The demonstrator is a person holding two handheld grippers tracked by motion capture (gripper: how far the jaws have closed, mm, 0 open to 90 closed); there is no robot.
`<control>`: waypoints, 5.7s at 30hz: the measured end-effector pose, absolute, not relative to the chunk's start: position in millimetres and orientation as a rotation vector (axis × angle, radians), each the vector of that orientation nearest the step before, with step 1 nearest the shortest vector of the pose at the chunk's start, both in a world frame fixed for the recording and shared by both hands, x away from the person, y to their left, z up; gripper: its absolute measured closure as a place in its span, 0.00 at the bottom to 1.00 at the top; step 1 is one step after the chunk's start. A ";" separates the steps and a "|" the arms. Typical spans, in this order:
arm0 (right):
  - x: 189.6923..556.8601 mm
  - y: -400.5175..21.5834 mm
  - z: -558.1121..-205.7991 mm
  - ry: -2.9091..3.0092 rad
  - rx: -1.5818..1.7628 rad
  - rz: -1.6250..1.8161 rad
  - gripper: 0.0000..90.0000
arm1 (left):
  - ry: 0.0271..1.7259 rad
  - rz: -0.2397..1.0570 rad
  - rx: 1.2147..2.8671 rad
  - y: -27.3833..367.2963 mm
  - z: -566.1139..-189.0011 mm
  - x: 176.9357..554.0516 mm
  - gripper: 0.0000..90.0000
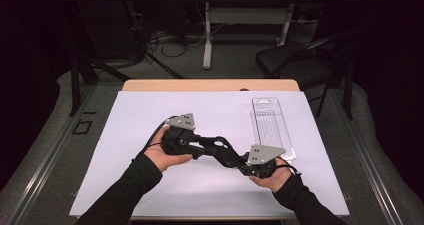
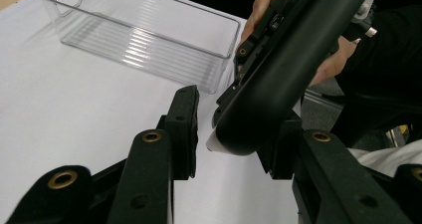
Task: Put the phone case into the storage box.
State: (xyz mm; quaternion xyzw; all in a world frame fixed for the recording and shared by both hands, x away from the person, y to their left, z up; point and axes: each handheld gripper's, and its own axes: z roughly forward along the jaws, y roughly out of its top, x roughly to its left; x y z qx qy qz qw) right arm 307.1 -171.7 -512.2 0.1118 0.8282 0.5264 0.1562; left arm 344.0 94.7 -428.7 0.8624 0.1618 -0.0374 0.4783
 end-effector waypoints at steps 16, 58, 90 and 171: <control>307.3 -171.5 -512.8 2.376 0.321 1.513 0.98 | 0.380 -0.094 2.085 93.3 -428.4 343.4 0.73; 308.6 -171.2 -514.1 2.391 0.334 1.524 0.98 | 0.325 -0.093 2.097 96.2 -429.3 343.5 0.88; 309.8 -170.0 -515.2 2.404 0.371 1.541 0.92 | 0.315 -0.066 2.107 96.1 -428.0 342.7 0.90; 310.5 -170.1 -469.3 2.337 0.590 1.447 0.54 | 0.593 -0.016 2.315 99.4 -422.0 355.0 0.90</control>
